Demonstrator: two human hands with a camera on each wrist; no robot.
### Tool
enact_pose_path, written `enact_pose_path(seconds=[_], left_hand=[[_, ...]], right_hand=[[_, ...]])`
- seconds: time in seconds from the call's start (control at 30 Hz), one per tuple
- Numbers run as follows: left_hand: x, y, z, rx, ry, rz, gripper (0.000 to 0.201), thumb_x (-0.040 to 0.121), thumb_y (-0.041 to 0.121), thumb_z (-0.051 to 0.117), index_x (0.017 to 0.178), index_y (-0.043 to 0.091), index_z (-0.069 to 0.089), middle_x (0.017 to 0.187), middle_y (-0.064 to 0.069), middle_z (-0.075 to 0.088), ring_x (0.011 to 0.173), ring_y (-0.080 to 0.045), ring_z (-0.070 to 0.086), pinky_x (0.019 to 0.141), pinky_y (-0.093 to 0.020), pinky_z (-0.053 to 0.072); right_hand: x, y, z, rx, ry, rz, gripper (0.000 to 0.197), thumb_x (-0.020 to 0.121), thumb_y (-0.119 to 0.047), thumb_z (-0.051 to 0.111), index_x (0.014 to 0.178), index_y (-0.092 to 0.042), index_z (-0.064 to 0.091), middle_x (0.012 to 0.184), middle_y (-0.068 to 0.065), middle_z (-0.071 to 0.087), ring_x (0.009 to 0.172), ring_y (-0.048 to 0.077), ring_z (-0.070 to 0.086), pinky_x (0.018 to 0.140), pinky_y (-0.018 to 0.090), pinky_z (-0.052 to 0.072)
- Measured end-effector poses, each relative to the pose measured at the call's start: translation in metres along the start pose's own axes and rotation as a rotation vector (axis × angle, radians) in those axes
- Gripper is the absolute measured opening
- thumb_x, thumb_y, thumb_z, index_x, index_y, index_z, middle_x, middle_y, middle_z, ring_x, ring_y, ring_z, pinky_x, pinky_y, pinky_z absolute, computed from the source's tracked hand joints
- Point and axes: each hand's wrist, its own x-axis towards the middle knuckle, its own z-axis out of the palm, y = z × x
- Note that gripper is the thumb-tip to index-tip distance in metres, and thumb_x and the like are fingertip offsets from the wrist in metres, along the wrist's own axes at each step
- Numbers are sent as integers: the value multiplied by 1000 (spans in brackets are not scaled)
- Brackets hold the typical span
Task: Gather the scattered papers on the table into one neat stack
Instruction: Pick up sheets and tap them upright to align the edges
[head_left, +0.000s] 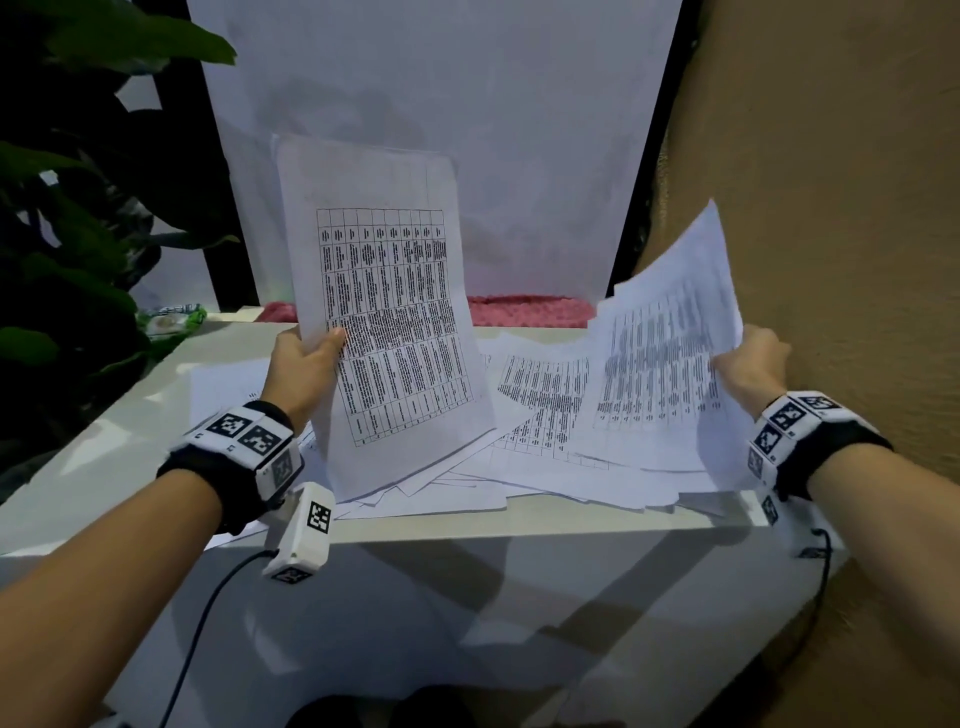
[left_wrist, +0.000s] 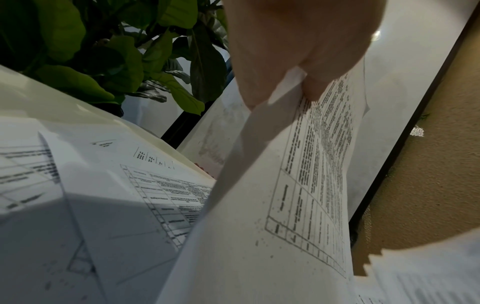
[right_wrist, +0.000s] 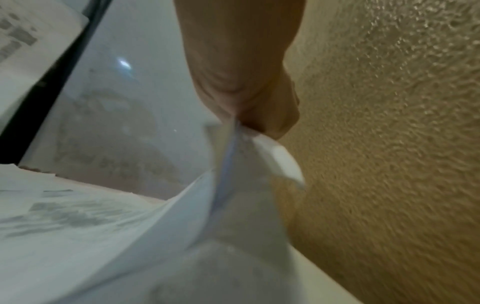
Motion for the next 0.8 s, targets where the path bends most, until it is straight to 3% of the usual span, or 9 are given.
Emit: enact_pose_path(seconds=[0.17, 0.23, 0.3, 0.4, 0.47, 0.57, 0.63, 0.73, 0.8], left_hand=[[-2, 4, 5, 17, -14, -11, 43, 94, 30, 52, 120, -5, 48, 85, -3, 51, 78, -18, 50, 72, -35, 48], [-3, 6, 6, 24, -7, -9, 43, 95, 30, 51, 120, -5, 49, 89, -6, 52, 82, -20, 50, 83, -43, 50], [-3, 8, 8, 35, -7, -12, 43, 95, 30, 51, 120, -4, 50, 92, -8, 53, 88, -22, 49, 94, -48, 47], [-2, 10, 11, 51, -18, 8, 36, 96, 24, 49, 117, -5, 53, 76, -1, 51, 80, -21, 48, 80, -37, 47], [-2, 12, 12, 62, -5, 21, 37, 95, 25, 49, 117, -4, 54, 80, -4, 55, 80, -21, 51, 80, -37, 47], [-5, 19, 16, 22, -52, 30, 32, 96, 22, 47, 119, 2, 56, 109, -11, 62, 101, -26, 58, 98, -41, 45], [-9, 26, 20, -48, -102, 46, 22, 97, 12, 45, 112, 6, 59, 109, -11, 61, 100, -22, 56, 93, -36, 44], [-13, 36, 23, -157, -150, 32, 28, 96, 9, 48, 122, 5, 57, 113, -5, 66, 101, -19, 63, 94, -32, 50], [-16, 43, 22, -246, -170, -21, 36, 98, 23, 46, 130, 7, 53, 119, -3, 65, 106, -16, 64, 93, -34, 53]], right_hand=[[5, -38, -30, 153, 189, -163, 34, 87, -1, 57, 122, -1, 56, 113, 22, 63, 101, 36, 63, 87, 32, 51], [4, -58, -42, 289, 221, -222, 34, 84, -5, 62, 118, -4, 59, 110, 14, 66, 101, 28, 64, 88, 31, 51], [-2, -78, -53, 427, 235, -282, 34, 81, -8, 66, 115, -6, 61, 103, 6, 66, 95, 19, 62, 82, 22, 49], [-17, -107, -66, 672, 185, -327, 36, 79, -9, 68, 115, -7, 60, 101, 0, 63, 88, 9, 56, 66, 3, 46], [-27, -120, -68, 834, 57, -332, 40, 79, -8, 70, 117, -3, 58, 103, 1, 62, 90, 11, 58, 68, 6, 51], [-38, -129, -46, 942, -219, -244, 48, 73, -7, 74, 117, 2, 57, 103, 6, 65, 89, 19, 63, 78, 28, 56], [-51, -130, -22, 975, -392, -158, 52, 67, -7, 78, 114, 1, 59, 100, 11, 67, 77, 19, 63, 78, 37, 56], [-68, -126, 19, 896, -570, -57, 42, 80, 2, 65, 120, 8, 55, 106, 20, 65, 78, 25, 62, 77, 37, 56], [-77, -123, 39, 851, -698, 4, 40, 84, 3, 60, 123, 6, 52, 112, 21, 63, 84, 29, 62, 83, 42, 53]])
